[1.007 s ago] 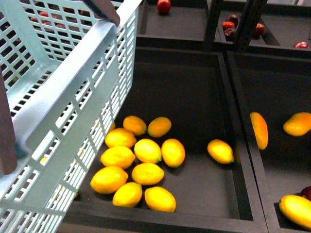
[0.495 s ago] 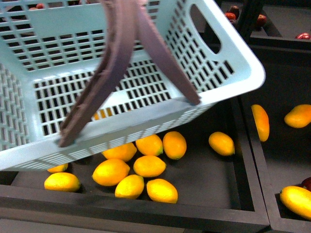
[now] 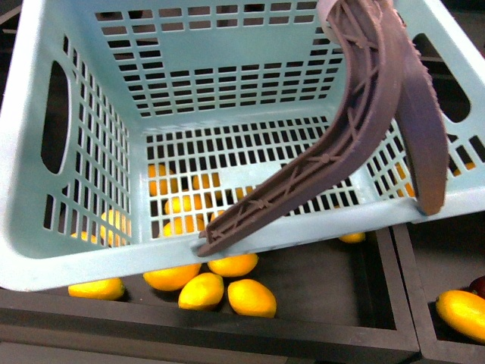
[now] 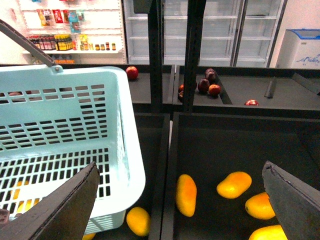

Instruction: Pick mango and avocado into basket

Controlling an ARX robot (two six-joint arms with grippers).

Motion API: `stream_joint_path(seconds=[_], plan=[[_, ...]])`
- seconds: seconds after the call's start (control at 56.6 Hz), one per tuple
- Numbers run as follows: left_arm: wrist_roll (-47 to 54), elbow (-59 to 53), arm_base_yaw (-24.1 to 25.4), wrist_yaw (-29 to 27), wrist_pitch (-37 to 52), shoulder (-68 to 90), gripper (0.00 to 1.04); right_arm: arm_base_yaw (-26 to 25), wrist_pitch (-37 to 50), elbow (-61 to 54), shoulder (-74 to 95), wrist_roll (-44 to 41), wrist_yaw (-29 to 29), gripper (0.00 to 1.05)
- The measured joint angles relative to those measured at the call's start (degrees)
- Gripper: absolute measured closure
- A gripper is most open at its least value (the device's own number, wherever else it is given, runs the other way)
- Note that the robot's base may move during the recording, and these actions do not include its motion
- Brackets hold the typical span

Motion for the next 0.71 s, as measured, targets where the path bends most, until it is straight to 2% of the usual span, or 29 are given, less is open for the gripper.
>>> stream_joint_path(seconds=[0.088,0.141,0.194,0.247,0.318,0.424,0.53,0.707], plan=[[0.13,0.04,0.42,-0.81,-0.02,0.0,0.98,0.15,-0.35,0.09,0.28,0.26,0.81,0.08],[0.31,0.04,0.57,-1.33,-0.04,0.0,0.98,0.28,-9.55,4.22,5.79,6.08,8.24,0.08],[0.35,0.04,0.61,-1.44,-0.04,0.0,0.98,-3.89,-13.16,7.39,13.75,12.26,9.01,0.08],[0.35,0.07,0.59,-1.38,-0.04,0.0,0.98,-9.7,-9.73,8.46,21.44,15.15,6.03,0.08],[0.33,0.07,0.5,-1.01,-0.04,0.0,0.98,-17.97,-0.5,10.01,33.2,16.35,1.27,0.08],[0.17,0.07,0.5,-0.35,-0.04,0.0,0.98,-26.69,13.77,15.32,52.13,16.63,-0.39,0.08],[0.15,0.07,0.48,-0.31,-0.04,0.0,0.98,-31.19,23.67,24.0,73.18,18.47,0.61,0.08],[0.26,0.07,0.42,-0.98,-0.04,0.0,0.98,-33.35,23.23,39.91,102.16,28.92,-0.33,0.08]])
